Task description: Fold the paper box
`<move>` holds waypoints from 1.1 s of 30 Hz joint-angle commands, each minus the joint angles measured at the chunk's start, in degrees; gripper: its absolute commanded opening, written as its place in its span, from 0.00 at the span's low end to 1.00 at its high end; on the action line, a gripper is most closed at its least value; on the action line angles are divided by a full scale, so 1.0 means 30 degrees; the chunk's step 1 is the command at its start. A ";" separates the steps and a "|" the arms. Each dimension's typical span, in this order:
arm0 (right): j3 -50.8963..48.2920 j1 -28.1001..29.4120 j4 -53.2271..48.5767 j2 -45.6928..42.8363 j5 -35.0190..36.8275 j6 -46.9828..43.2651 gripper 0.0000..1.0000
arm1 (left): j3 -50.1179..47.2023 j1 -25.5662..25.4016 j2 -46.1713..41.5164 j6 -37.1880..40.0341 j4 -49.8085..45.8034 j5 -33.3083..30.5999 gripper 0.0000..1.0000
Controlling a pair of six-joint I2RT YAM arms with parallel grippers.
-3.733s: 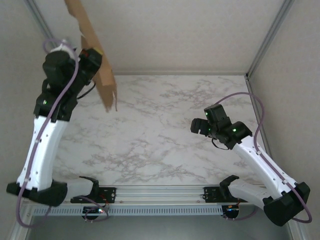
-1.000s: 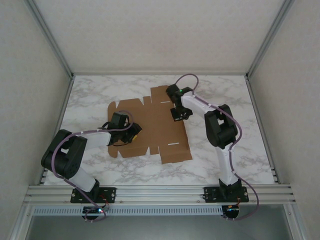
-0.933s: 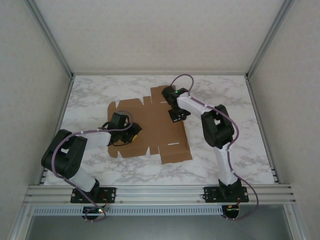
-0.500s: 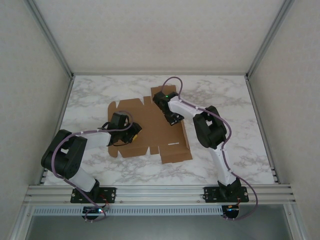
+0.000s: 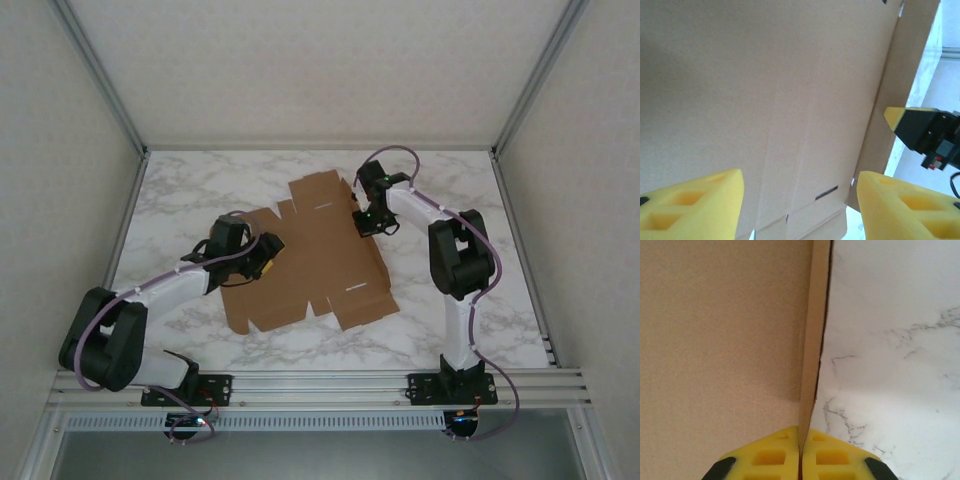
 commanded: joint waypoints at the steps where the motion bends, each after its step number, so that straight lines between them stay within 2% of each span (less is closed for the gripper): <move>1: 0.0723 0.0304 0.1220 0.0241 -0.0717 -0.1977 0.05 | 0.0959 0.0135 -0.0618 0.0033 -0.0850 0.0337 0.64; 4: 0.1423 0.0486 0.2261 0.0178 -0.0956 -0.3254 0.04 | 0.2065 0.0224 -0.0223 0.0254 -0.1211 0.0420 0.65; 7: 0.1264 0.1033 0.3011 -0.0134 -0.1821 -0.6529 0.03 | 0.3240 0.0469 0.0386 0.0289 -0.1745 0.0427 0.65; 11: 0.3141 0.1394 0.0868 0.0814 -0.3703 -0.9492 0.06 | 0.3897 0.0763 0.0437 0.0025 -0.1842 -0.0162 0.65; 13: 0.4119 0.1522 -0.0064 0.1477 -0.3587 -1.0313 0.07 | 0.4068 0.0781 0.0510 0.0032 -0.1893 -0.0256 0.65; 18: 0.5694 0.1640 -0.0354 0.2703 -0.1994 -0.9640 0.10 | 0.3836 0.0942 0.0819 0.0511 -0.1971 -0.0186 0.64; 22: 0.5307 0.1904 0.0486 0.2418 -0.0820 -0.9687 0.07 | 0.4346 0.1519 0.1582 0.0912 -0.1770 -0.0626 0.64; 25: 0.5280 0.1986 0.0828 0.1689 -0.0451 -0.9474 0.03 | 0.5753 0.1628 0.2608 0.1022 -0.1361 -0.0904 0.65; 31: 0.3695 0.2480 0.2597 -0.0828 0.1006 -1.0054 0.02 | 0.9375 0.1648 0.5792 -0.1310 -0.0246 0.0251 0.61; 33: 0.3644 0.2627 0.2663 -0.1368 0.1250 -1.0234 0.02 | 1.1383 0.1200 0.6598 -0.0853 -0.1164 -0.0080 0.61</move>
